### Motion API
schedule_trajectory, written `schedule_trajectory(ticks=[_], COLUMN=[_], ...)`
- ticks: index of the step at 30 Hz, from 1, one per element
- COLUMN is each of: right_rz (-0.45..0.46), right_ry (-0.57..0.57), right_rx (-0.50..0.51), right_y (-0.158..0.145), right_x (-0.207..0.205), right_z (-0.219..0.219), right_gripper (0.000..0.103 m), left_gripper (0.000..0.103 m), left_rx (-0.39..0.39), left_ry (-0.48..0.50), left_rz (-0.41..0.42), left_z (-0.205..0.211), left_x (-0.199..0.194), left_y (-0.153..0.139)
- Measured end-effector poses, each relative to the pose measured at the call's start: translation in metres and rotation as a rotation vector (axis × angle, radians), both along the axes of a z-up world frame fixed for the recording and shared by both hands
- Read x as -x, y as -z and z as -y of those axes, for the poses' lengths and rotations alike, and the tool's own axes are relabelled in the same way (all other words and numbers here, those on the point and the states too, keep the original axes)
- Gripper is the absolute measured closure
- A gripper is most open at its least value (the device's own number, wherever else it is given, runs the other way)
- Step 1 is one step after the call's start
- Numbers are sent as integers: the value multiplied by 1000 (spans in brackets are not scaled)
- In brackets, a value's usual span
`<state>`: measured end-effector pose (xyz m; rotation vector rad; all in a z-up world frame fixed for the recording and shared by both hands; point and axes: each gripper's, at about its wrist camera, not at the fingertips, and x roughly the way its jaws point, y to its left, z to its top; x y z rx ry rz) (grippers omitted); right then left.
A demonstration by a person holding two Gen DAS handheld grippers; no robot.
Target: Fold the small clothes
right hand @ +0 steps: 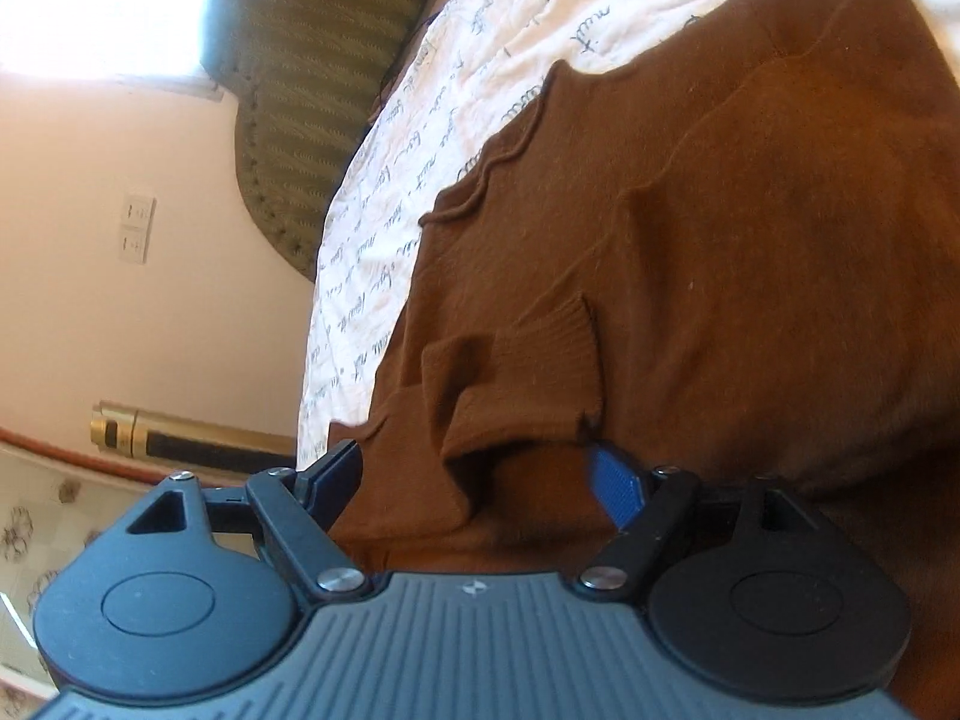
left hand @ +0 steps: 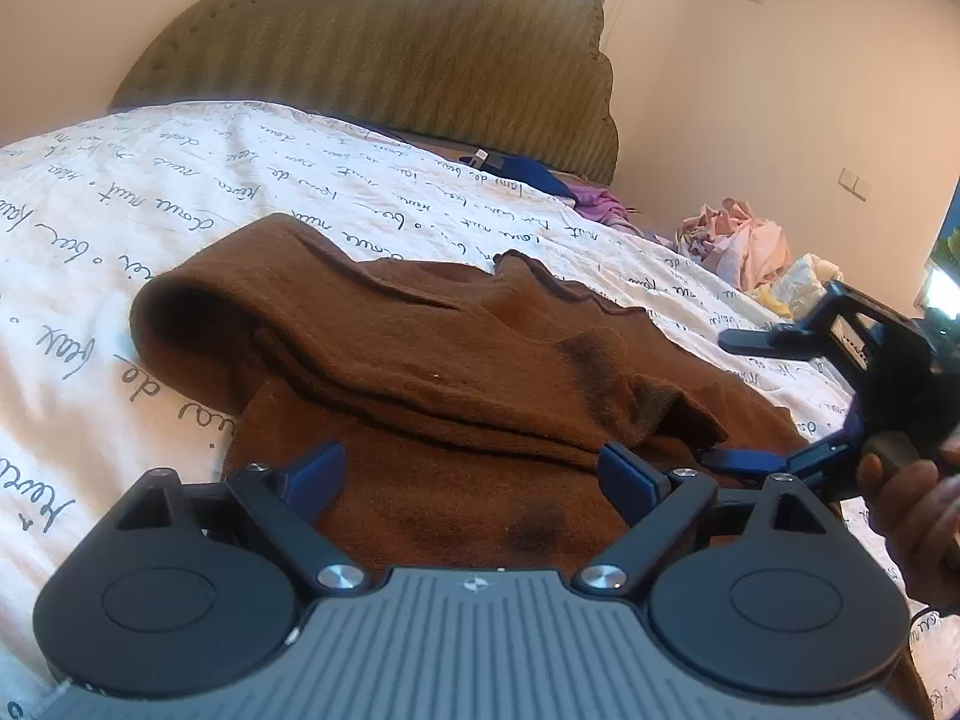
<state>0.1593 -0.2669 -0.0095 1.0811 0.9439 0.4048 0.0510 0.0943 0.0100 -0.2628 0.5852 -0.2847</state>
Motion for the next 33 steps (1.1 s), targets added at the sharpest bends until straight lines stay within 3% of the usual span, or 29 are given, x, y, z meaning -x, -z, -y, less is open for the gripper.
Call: schedule_trajectory(ticks=[2,3,4,6,9,16,18,21,22,27,30,32,33], right_rz=[-3,0,-1,-24,16,329,309,230,206,170,157,191,201], right_ry=[27,41,48,58,56,103,107,125,130,106,148,181,192], right_rx=[-9,14,54,124,160,423,508,675,689,588,536,491,476], right_y=[3,3,3,9,10,-70,-73,-56,-48,-27,-27,-35,-35], right_x=[-7,-9,-11,-16,-13,21,22,19,19,25,31,43,46], right_z=[0,-2,-5,-11,-9,40,63,85,92,100,112,127,134], right_gripper=[24,42,75,97,97,98,98,97,97,95,93,77,55], left_gripper=[14,14,14,14,14,14,13,13,13,14,14,9,5], left_rx=[0,0,-1,0,1,3,3,2,0,-11,-10,25,40], left_ry=[0,0,-1,-2,-2,-1,1,2,1,-2,-26,-46,-72], left_rz=[0,-1,-3,-3,-4,-2,0,-1,-1,-5,24,60,70], left_z=[0,0,0,0,0,0,1,1,1,4,-6,-23,-32], left_x=[0,0,-1,-1,-1,-1,-1,-1,-1,-2,5,7,3], left_y=[0,0,0,0,0,1,1,1,1,0,-16,-30,-37])
